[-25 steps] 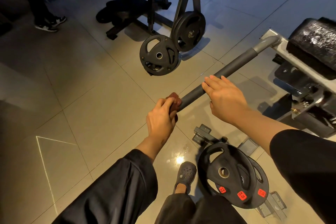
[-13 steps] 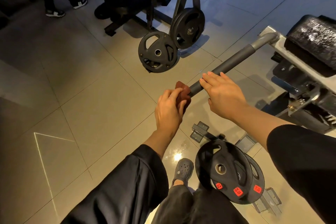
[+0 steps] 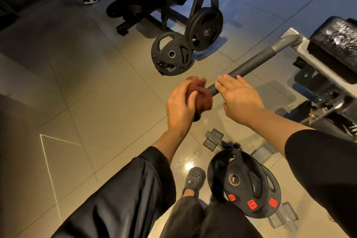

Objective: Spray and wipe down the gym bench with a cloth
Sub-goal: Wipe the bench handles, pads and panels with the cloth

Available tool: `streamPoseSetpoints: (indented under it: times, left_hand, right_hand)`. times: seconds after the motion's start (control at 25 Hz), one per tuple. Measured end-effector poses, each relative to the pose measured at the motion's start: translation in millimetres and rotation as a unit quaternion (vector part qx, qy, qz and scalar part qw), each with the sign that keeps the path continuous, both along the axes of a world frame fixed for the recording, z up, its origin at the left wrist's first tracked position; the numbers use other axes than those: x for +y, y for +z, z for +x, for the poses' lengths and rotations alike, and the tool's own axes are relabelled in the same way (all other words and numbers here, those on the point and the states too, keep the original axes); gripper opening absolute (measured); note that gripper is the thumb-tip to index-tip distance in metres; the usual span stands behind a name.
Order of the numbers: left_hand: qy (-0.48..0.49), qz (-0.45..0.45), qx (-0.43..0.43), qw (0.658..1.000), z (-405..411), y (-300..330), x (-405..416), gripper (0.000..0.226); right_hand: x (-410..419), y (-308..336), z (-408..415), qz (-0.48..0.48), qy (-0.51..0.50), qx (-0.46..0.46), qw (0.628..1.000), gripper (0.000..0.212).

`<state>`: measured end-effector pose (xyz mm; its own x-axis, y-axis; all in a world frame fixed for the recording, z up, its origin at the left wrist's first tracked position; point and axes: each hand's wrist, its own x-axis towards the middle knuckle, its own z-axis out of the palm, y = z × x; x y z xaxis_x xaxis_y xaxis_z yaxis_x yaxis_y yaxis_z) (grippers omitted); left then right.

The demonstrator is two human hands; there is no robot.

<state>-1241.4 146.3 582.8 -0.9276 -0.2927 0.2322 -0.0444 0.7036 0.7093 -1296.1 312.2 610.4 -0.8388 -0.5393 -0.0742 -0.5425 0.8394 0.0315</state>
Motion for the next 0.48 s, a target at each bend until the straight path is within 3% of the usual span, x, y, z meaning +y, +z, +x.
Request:
streamPoseSetpoints:
  times: [0.12, 0.36, 0.48]
  left_hand:
    - [-0.029, -0.086, -0.081, 0.993, 1.2, -16.5, -0.6, 0.036]
    - [0.060, -0.077, -0.120, 0.988, 26.8, -28.0, -25.2, 0.034]
    - [0.040, -0.063, -0.089, 0.993, 4.2, -13.7, -8.6, 0.033]
  right_hand:
    - [2.3, 0.9, 1.1, -0.004, 0.004, -0.004, 1.000, 0.070]
    - [1.1, -6.2, 3.5, -0.037, 0.002, 0.011, 0.999, 0.069]
    - [0.4, -5.9, 3.1, -0.033, 0.004, 0.012, 0.999, 0.069]
